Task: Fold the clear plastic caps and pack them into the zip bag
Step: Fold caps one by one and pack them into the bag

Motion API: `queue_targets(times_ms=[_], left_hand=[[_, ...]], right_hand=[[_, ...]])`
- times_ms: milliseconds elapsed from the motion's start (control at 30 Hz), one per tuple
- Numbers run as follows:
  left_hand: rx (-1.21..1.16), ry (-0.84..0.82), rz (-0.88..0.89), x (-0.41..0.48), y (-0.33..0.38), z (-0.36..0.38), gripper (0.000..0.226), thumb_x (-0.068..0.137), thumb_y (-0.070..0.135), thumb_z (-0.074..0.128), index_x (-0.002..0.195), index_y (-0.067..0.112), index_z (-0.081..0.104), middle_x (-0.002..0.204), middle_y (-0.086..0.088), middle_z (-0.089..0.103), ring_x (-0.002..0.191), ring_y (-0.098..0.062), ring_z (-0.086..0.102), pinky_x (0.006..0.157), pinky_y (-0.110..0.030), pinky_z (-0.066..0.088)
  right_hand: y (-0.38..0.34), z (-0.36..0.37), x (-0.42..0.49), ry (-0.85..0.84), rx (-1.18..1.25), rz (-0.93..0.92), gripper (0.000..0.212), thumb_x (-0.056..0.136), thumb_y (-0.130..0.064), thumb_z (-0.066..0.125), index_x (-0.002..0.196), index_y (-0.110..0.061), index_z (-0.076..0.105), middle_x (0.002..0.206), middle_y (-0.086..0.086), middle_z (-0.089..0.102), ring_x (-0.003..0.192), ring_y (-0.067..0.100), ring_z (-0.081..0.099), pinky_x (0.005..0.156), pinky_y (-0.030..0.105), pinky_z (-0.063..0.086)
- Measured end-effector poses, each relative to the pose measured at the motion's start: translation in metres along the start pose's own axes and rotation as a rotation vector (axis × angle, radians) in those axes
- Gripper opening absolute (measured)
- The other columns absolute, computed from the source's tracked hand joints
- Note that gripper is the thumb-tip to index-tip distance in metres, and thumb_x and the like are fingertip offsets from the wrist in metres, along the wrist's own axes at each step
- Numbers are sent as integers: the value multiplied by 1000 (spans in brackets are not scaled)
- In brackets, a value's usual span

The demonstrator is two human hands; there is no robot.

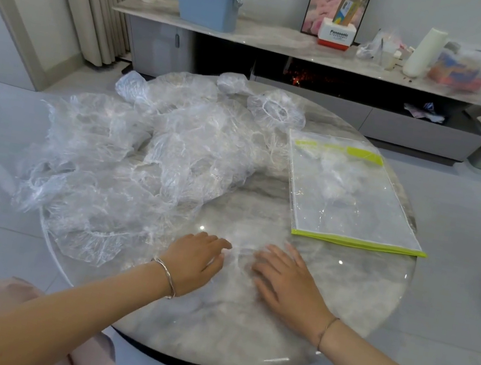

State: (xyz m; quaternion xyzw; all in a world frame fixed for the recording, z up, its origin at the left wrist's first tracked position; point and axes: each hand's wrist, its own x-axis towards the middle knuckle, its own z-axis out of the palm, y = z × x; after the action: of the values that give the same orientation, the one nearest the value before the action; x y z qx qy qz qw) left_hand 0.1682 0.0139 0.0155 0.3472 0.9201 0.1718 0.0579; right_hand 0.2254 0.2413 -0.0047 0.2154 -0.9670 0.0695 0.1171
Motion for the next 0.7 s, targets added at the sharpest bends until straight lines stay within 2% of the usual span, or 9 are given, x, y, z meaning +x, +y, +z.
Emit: queue_targets(times_ms=[100, 200, 300, 367, 400, 467, 533, 600, 700], left_hand=[[-86, 104, 46, 1, 1, -1, 42, 93, 40, 27, 119, 25, 57, 95, 7, 61, 88, -12, 54, 82, -32, 47], [-25, 155, 169, 5, -7, 9, 41, 90, 34, 32, 120, 24, 58, 104, 6, 58, 93, -14, 53, 83, -29, 47], [16, 5, 222, 9, -8, 15, 53, 94, 39, 20, 141, 24, 40, 142, 3, 44, 134, -16, 35, 112, -28, 18], [43, -128, 200, 7, -6, 17, 67, 91, 56, 6, 148, 26, 24, 154, 8, 23, 144, -11, 12, 112, -21, -8], [41, -184, 171, 6, -5, 17, 75, 85, 64, 1, 149, 28, 19, 156, 11, 16, 144, -8, 6, 110, -19, -11], [0, -232, 117, 5, -2, 15, 82, 78, 71, 3, 149, 32, 17, 156, 15, 13, 143, -3, 4, 111, -19, -9], [-77, -254, 78, 6, 0, 8, 85, 76, 80, 23, 148, 34, 20, 153, 17, 18, 142, -1, 9, 113, -20, -1], [-149, -244, 34, 6, 1, 2, 94, 69, 82, 45, 145, 31, 27, 145, 18, 30, 136, -3, 24, 114, -20, 13], [-288, -124, -66, 8, 1, 1, 87, 63, 76, 55, 135, 29, 44, 126, 7, 52, 116, -8, 48, 98, -18, 36]], right_hand=[[3, -12, -5, 10, 104, 27, 31, 92, -38, 44, 109, -21, 63, 122, -4, 59, 118, 13, 48, 111, 30, 20], [-10, -13, -12, -79, 151, -62, 44, 84, -52, 53, 117, -22, 57, 125, -6, 56, 113, 8, 45, 103, 21, 26], [-14, -9, -12, -149, 96, -90, 54, 80, -56, 53, 123, -24, 53, 124, -9, 57, 110, 7, 51, 94, 21, 41], [-13, -5, -9, -125, 55, -67, 44, 79, -39, 48, 120, -22, 55, 113, -9, 61, 100, 8, 57, 84, 21, 46], [-12, -5, -6, -100, 19, -46, 42, 76, -32, 45, 114, -22, 58, 106, -9, 63, 94, 9, 58, 80, 21, 46], [-7, -2, 1, -63, 9, 11, 35, 69, -26, 41, 97, -20, 63, 93, -8, 62, 86, 13, 59, 78, 23, 43], [-2, -6, 8, -5, 155, 157, 18, 72, -21, 49, 81, -16, 63, 87, -5, 61, 83, 16, 56, 77, 27, 42], [-2, -17, 19, 46, 504, 401, 8, 82, -17, 58, 74, -15, 60, 82, -3, 63, 80, 12, 56, 72, 24, 43], [-2, -26, 36, 76, 1023, 689, 19, 89, -13, 62, 72, -15, 55, 68, 0, 68, 63, 8, 60, 54, 13, 40]])
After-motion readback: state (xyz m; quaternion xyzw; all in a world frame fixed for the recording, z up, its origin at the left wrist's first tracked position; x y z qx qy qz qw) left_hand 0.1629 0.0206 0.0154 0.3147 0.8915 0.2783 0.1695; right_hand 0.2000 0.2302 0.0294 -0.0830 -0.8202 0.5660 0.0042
